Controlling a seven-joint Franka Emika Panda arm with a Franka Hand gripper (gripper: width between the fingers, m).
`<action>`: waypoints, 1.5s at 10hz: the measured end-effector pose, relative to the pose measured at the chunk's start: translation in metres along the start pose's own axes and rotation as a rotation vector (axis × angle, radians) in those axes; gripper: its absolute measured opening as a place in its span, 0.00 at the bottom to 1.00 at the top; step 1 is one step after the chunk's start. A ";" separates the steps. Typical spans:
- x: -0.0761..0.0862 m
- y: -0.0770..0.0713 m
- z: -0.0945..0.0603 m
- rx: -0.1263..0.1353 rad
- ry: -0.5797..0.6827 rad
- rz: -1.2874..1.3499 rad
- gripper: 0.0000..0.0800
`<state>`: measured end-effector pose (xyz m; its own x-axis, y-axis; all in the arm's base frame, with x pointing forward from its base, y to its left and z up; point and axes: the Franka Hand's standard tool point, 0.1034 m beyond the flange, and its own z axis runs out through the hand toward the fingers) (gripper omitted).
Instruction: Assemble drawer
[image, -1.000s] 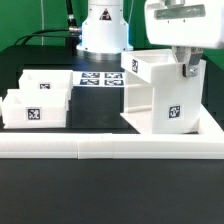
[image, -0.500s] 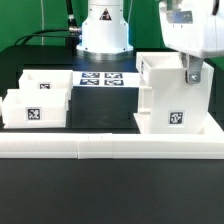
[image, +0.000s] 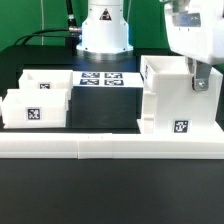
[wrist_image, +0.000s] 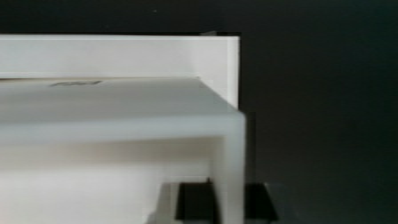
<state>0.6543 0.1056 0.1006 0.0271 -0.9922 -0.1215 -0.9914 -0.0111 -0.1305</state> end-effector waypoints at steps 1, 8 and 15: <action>0.000 0.000 0.000 0.000 0.000 -0.002 0.06; -0.002 -0.002 -0.001 0.010 0.000 -0.030 0.79; 0.009 0.019 -0.042 -0.033 -0.043 -0.409 0.81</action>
Offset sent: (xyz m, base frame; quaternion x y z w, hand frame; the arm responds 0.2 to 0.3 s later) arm 0.0000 0.0000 0.0000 0.0000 0.0000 0.0000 1.0000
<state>0.6307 0.0916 0.1384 0.4242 -0.8992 -0.1076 -0.9014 -0.4079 -0.1449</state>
